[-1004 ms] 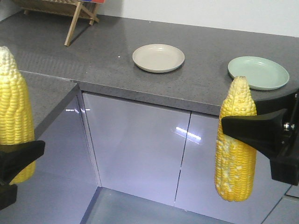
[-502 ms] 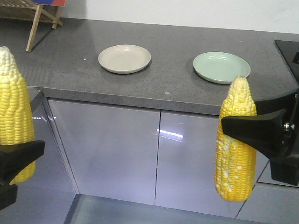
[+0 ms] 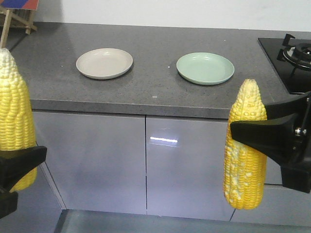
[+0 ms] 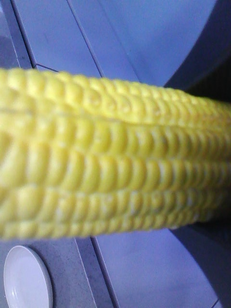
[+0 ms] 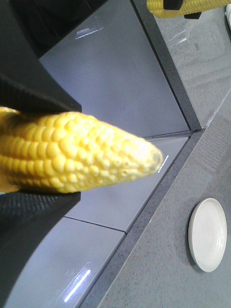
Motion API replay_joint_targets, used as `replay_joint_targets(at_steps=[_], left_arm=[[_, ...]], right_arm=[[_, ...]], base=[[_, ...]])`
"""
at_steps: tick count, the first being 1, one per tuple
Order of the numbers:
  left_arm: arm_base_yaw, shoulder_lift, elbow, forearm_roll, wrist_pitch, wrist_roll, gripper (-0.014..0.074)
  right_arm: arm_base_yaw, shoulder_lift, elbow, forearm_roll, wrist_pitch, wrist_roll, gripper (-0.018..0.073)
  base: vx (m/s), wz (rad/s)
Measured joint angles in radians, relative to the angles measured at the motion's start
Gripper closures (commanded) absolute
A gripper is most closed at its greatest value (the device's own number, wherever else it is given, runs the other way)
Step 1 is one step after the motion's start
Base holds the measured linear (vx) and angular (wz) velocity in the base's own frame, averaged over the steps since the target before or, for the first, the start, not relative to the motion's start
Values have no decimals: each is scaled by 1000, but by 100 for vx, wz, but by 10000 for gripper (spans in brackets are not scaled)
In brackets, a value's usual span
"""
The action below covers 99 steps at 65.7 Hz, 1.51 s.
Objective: Distribute corn equally
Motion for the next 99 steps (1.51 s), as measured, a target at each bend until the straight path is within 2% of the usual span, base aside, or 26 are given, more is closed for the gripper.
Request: replay_joint_targets(at_steps=[99], left_arm=[[0, 0, 0, 0, 0, 0, 311]], right_arm=[[0, 0, 0, 0, 3, 0, 332]], base=[[4, -14]])
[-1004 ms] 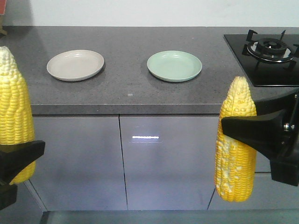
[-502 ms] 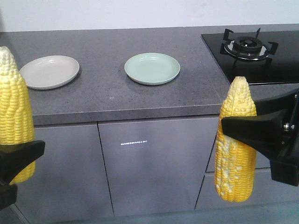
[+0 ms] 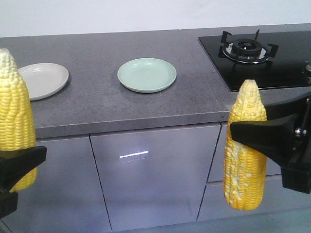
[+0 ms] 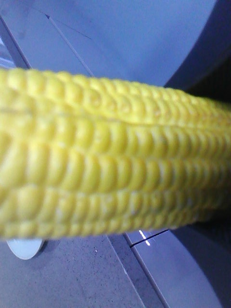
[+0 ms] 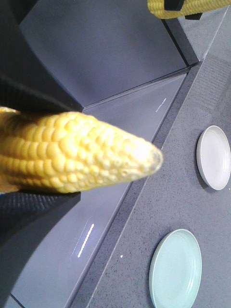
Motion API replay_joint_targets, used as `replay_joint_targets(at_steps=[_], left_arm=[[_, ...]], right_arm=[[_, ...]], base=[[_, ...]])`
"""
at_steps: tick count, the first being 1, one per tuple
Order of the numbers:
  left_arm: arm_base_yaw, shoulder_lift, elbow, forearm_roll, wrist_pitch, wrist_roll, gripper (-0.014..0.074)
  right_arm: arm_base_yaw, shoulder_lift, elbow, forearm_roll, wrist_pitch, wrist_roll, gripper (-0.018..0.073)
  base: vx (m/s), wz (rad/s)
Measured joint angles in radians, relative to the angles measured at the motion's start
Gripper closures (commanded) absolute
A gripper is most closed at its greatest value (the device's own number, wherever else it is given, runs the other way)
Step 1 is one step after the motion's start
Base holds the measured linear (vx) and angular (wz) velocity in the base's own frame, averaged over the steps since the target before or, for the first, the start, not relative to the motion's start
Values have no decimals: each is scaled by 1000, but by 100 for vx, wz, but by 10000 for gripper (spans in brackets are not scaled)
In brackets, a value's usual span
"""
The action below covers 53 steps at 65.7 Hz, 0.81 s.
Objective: Distribute corn equally
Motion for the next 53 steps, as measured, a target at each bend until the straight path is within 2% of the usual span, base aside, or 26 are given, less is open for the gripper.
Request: replay_joint_targets(at_steps=[53], left_arm=[[0, 0, 0, 0, 0, 0, 311]], right_arm=[[0, 0, 0, 0, 1, 0, 332]], base=[[4, -3]])
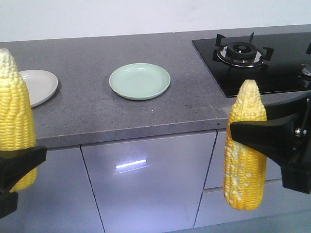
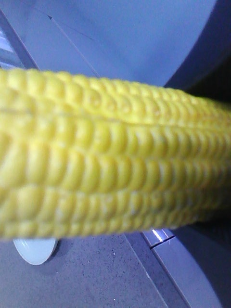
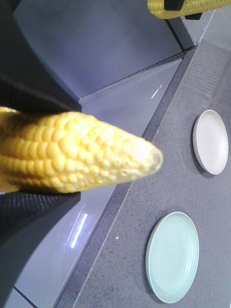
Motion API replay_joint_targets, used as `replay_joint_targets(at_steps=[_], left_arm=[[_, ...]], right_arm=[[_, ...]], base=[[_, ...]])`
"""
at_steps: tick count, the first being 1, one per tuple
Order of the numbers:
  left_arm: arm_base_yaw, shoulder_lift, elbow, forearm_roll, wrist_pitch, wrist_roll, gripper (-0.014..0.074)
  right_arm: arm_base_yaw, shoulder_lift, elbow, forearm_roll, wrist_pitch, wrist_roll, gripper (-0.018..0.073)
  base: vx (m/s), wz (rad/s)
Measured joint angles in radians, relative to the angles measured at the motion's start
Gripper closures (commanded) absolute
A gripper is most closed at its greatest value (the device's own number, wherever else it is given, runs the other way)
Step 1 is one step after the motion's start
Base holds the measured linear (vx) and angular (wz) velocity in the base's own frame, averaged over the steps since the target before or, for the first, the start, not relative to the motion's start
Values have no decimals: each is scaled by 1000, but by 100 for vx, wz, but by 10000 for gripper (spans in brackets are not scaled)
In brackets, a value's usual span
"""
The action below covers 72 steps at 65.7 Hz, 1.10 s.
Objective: Distribute corn equally
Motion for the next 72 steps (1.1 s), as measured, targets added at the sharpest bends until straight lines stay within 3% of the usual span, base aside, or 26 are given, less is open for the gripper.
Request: replay_joint_targets(at_steps=[72], left_arm=[[0, 0, 0, 0, 0, 0, 311]], right_arm=[[0, 0, 0, 0, 0, 0, 332]], base=[[5, 0]])
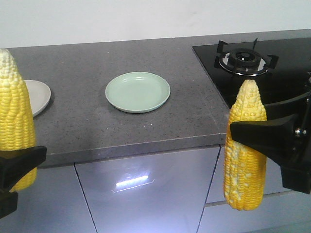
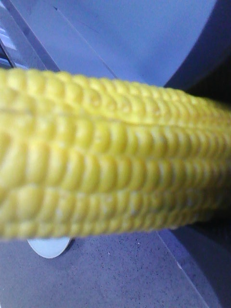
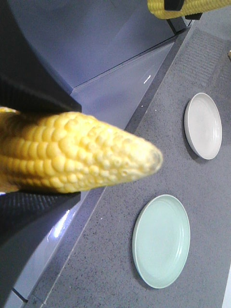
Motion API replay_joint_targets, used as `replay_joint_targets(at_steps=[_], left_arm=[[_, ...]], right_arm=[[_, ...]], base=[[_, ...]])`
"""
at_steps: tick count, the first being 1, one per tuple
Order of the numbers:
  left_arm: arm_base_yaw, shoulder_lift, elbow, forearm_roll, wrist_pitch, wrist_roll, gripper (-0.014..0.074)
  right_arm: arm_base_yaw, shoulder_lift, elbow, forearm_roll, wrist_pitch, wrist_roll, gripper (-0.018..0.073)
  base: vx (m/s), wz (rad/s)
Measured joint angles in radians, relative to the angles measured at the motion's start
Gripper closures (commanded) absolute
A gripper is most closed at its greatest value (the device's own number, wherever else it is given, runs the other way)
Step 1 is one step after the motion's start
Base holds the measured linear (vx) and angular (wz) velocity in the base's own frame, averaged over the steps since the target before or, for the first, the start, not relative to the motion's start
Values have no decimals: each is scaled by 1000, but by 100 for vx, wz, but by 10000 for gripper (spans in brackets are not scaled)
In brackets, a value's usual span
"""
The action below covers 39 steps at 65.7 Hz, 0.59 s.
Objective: Distribute corn equally
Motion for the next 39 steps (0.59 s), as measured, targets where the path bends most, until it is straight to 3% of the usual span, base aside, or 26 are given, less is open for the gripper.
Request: replay_joint_targets(at_steps=[39], left_arm=[[0, 0, 0, 0, 0, 0, 311]], right_arm=[[0, 0, 0, 0, 0, 0, 332]], base=[[7, 2]])
